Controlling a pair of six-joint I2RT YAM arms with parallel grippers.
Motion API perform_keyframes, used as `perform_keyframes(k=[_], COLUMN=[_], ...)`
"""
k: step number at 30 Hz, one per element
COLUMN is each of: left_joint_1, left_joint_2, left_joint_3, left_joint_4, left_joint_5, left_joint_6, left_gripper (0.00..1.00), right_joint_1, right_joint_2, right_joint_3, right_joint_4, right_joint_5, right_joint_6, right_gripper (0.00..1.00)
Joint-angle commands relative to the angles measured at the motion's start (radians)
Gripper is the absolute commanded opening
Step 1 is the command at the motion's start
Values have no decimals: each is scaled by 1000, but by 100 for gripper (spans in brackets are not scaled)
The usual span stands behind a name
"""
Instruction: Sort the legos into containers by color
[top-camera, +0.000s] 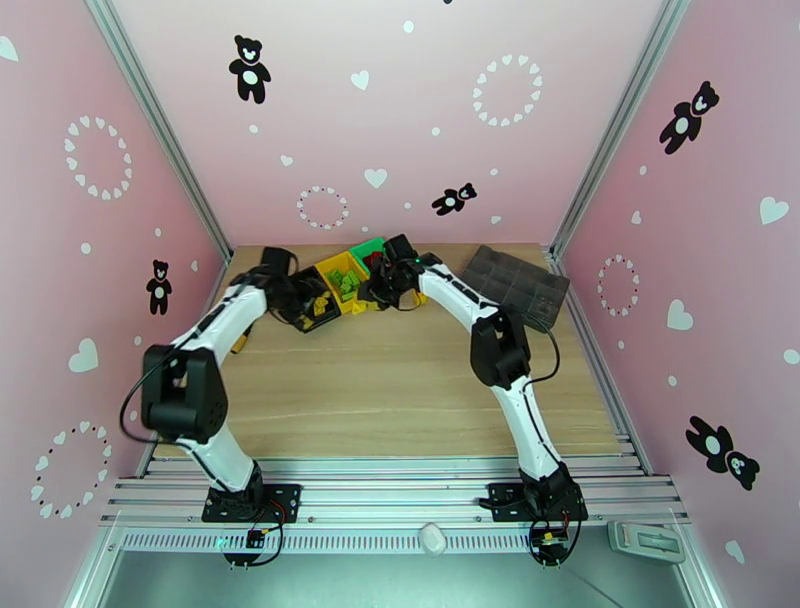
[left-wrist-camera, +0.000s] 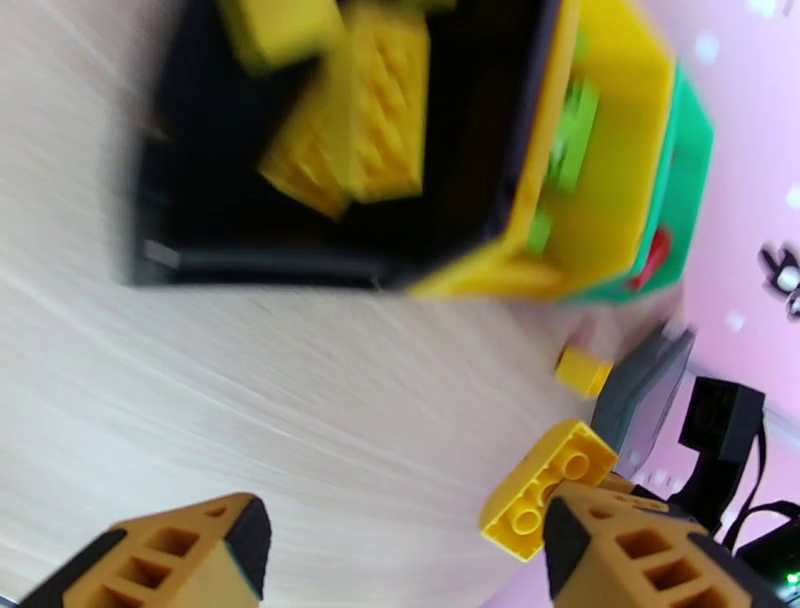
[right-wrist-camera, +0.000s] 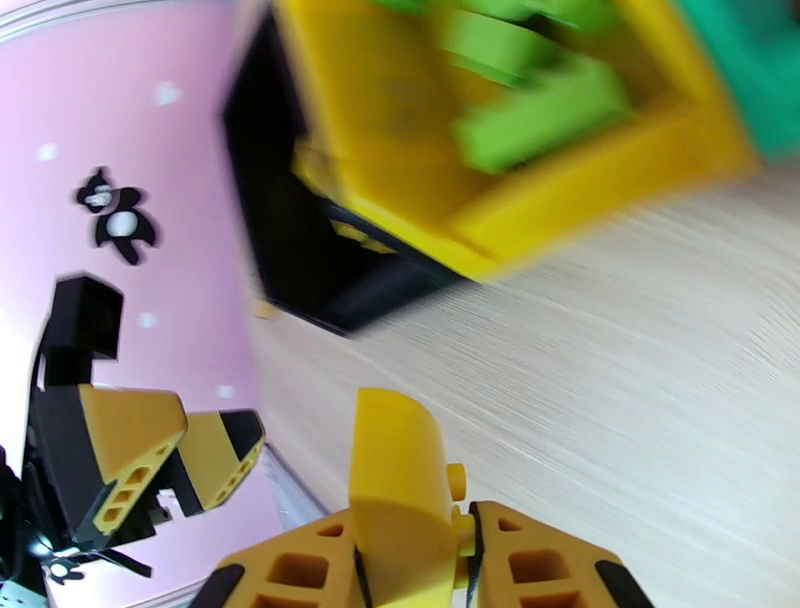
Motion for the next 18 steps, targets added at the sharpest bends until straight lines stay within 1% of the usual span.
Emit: perform_keyframes(k=[1, 7, 12, 14, 17, 18], left_joint_1=[34, 60, 60, 60, 62, 66], left_joint_2=[-72, -157, -202, -213, -229, -234], left_joint_3=[-44, -149, -208, -220, -221, -223], left_joint_4=[-71, -70, -70, -76, -92, -94], left_joint_5=[-72, -83, -73, -70, -74, -75], left_joint_6=[46, 44, 40, 42, 50, 50], left_gripper=[77, 77, 77, 77, 77, 77], right_joint_1=[29, 58, 86, 99, 108, 110], right_joint_2=[90, 207, 346, 388, 406, 409], right_joint_3=[101, 234, 423, 474, 476, 475], right_joint_4=[103, 322, 430, 469, 512, 512], right_joint_5=[-66, -83, -50, -28, -6, -2], right_joint_6=[98, 273, 402, 445, 472, 470], right_gripper=[27, 28, 35, 41, 59, 62])
